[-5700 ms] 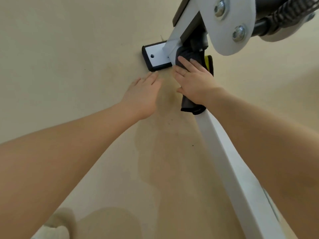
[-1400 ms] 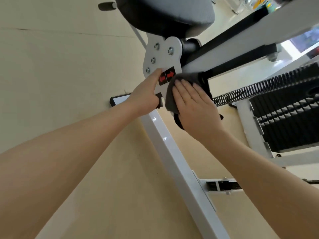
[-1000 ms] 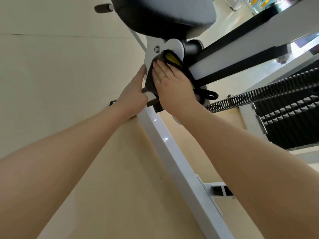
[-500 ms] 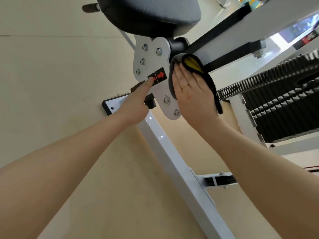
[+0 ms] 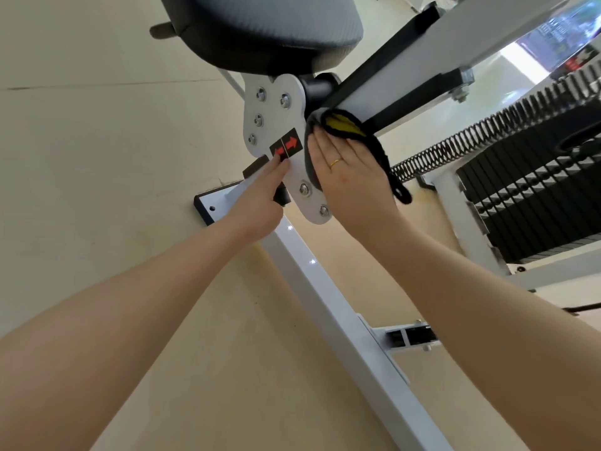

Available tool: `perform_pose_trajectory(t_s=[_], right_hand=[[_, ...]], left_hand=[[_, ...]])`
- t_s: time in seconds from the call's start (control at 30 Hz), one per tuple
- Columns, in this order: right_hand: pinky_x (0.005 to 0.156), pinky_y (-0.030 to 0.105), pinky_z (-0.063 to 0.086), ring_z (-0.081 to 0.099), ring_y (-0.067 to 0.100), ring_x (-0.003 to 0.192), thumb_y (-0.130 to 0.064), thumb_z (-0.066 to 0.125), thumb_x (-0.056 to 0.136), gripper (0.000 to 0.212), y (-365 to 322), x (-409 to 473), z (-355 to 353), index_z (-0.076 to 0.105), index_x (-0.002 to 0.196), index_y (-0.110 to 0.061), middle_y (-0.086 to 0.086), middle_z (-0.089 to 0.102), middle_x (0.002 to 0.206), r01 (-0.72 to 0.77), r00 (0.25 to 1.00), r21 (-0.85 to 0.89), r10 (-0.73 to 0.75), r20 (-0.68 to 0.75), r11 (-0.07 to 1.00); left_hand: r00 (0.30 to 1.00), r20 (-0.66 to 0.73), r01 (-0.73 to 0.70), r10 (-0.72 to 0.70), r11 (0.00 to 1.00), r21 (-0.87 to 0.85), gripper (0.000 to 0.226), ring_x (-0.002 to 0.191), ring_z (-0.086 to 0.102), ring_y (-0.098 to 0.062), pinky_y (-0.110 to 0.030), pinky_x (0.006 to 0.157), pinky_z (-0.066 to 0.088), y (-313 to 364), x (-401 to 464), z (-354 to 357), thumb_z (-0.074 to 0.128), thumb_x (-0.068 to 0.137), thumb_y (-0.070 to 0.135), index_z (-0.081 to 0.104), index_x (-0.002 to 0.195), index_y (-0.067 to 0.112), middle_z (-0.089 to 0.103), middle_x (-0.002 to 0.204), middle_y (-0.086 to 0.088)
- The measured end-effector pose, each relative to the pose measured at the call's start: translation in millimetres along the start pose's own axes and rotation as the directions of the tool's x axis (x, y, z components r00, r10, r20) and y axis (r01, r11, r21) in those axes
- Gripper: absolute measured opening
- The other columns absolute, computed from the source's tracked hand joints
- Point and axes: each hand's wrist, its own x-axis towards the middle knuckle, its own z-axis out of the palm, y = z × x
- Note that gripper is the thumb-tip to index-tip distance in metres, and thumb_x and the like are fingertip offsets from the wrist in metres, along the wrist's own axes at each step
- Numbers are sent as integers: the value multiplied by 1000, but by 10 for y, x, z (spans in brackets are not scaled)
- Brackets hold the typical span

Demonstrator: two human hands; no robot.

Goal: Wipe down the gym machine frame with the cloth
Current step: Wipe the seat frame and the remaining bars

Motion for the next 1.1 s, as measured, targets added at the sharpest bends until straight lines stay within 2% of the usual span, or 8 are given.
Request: perform_pose_trajectory(t_s=[0.13,0.23,0.3,0.37,0.47,0.57,0.87,1.1], right_hand=[[113,29,-2,20,23,142,-16,-2,84,67,-66,26,17,16,146,0,14,20,153,-53,996,196,66,-61,979],[106,39,30,53,31,121,-7,29,87,47,-97,-31,-50,53,125,6,20,56,128,-66,919,277,167,-356,959],[104,41,35,56,29,117,-8,31,86,45,-157,-7,-38,58,121,3,16,60,123,30,905,195,56,-421,980],[108,34,34,53,18,122,-15,26,88,50,-217,59,-51,56,127,-10,4,59,129,127,967,42,-114,-226,991],[116,36,6,23,24,139,-26,20,99,51,-291,267,79,21,146,-6,7,29,151,178,982,35,-180,54,983],[116,37,7,7,25,143,-27,25,101,56,-460,495,129,6,147,-1,11,8,157,198,978,-84,-191,89,977],[104,35,36,50,21,119,-24,32,95,45,-329,143,-4,45,135,-10,2,53,134,82,991,-55,-75,112,995],[113,36,19,44,21,125,-36,25,98,48,-557,369,141,44,134,-8,4,51,135,130,983,-75,-119,142,989]], left_hand=[[1000,9,21,-22,995,98,77,140,11,-7,-7,102,8,-79,-19,-48,29,80,-18,15,147,16,11,155,4],[999,51,-22,17,996,92,84,140,13,-8,-20,113,13,-97,-38,-28,28,75,-21,15,147,18,13,154,5],[1000,22,-7,5,996,84,80,123,37,-9,-6,94,26,-117,-22,-19,29,74,-20,23,144,17,35,141,6],[1000,-14,26,-25,997,70,73,99,46,-8,0,71,31,-141,1,-55,30,75,-18,30,140,14,48,118,4],[1000,6,-6,6,997,79,78,126,30,-6,-4,90,24,-267,16,-151,31,75,-18,23,145,16,34,136,10],[999,-14,42,-41,982,186,71,140,14,-10,-13,105,12,-422,-7,-281,35,85,-12,18,147,20,18,152,6],[998,1,66,-69,969,238,77,141,2,-4,-9,103,1,-599,-98,-407,29,79,-15,15,147,19,6,155,10],[991,-21,134,-133,957,259,68,142,3,-8,-16,107,5,-958,31,-389,30,85,-11,14,147,15,4,156,5]])
